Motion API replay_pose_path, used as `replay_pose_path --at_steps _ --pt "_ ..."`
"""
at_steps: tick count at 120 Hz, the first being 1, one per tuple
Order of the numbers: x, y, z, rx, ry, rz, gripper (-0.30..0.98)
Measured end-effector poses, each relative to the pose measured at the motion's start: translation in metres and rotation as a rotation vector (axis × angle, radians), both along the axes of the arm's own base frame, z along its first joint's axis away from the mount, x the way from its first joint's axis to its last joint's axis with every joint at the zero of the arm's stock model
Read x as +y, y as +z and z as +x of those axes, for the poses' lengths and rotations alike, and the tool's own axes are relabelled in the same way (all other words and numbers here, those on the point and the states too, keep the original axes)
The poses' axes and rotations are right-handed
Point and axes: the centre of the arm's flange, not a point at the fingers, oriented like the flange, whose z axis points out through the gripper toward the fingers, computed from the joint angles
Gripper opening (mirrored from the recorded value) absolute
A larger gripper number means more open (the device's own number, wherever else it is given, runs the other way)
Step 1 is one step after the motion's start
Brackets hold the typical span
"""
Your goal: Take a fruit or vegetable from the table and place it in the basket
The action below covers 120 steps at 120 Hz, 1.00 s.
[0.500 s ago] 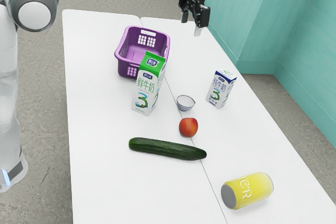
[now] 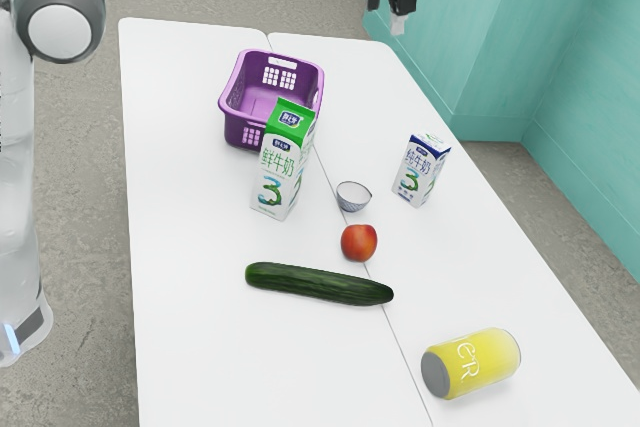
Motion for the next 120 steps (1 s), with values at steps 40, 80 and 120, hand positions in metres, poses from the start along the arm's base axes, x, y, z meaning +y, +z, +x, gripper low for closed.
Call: replay_pose_path --at_steps 40,80,120 --pt "-0.104 -0.099 0.062 0.191 -0.187 0.009 0.69" --pt "-0.129 -0.186 0.051 0.312 -0.232 0.018 0.69" --pt "-0.123 -0.242 0.043 0.305 -0.236 0.022 0.69"
